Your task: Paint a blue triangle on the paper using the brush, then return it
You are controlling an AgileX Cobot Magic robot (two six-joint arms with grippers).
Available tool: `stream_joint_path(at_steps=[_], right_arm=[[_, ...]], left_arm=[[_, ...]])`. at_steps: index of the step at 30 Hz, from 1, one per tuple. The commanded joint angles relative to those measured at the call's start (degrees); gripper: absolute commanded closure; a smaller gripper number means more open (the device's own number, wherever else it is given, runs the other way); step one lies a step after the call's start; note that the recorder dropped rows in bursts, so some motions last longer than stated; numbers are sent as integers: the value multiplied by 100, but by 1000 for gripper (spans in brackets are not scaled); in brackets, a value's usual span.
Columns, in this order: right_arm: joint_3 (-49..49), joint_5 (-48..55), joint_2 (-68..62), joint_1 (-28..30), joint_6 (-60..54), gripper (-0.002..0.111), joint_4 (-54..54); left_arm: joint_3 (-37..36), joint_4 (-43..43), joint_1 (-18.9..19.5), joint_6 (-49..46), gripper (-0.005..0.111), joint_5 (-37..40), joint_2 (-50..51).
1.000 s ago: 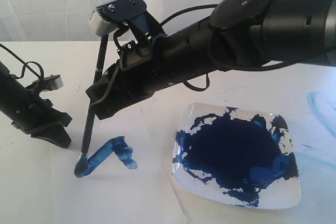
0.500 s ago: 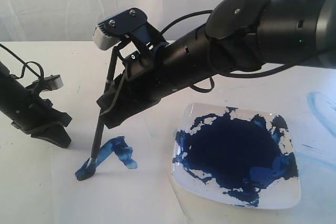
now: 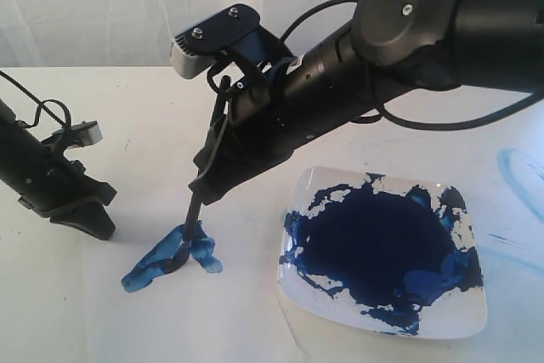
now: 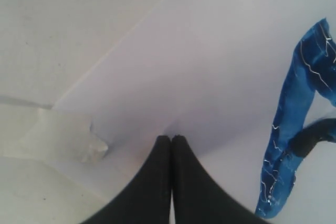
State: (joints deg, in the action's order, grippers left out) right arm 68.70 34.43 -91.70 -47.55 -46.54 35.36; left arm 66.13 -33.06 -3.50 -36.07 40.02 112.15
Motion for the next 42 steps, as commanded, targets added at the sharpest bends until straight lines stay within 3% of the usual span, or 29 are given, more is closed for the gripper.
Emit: stream_joint_path(at_steps=[1,5,26,34,42], right_arm=[[-21,179,185,22,563,108,-749],[-21,330,307,22,1251,108,-1534],[-21,334,1287,22,1494,108,-1657],[-21,477,1910,111,2861,108,-3149],[-21,733,2333,1111,2879,108,-3099]], left_arm=[[-40,97,4,32,107,101,59],[-40,97,4,32,107,101,59],[163,50,4,76,107,223,-136],[252,15,12,158,107,307,-1496],[241,70,463,414,107,518,-3122]])
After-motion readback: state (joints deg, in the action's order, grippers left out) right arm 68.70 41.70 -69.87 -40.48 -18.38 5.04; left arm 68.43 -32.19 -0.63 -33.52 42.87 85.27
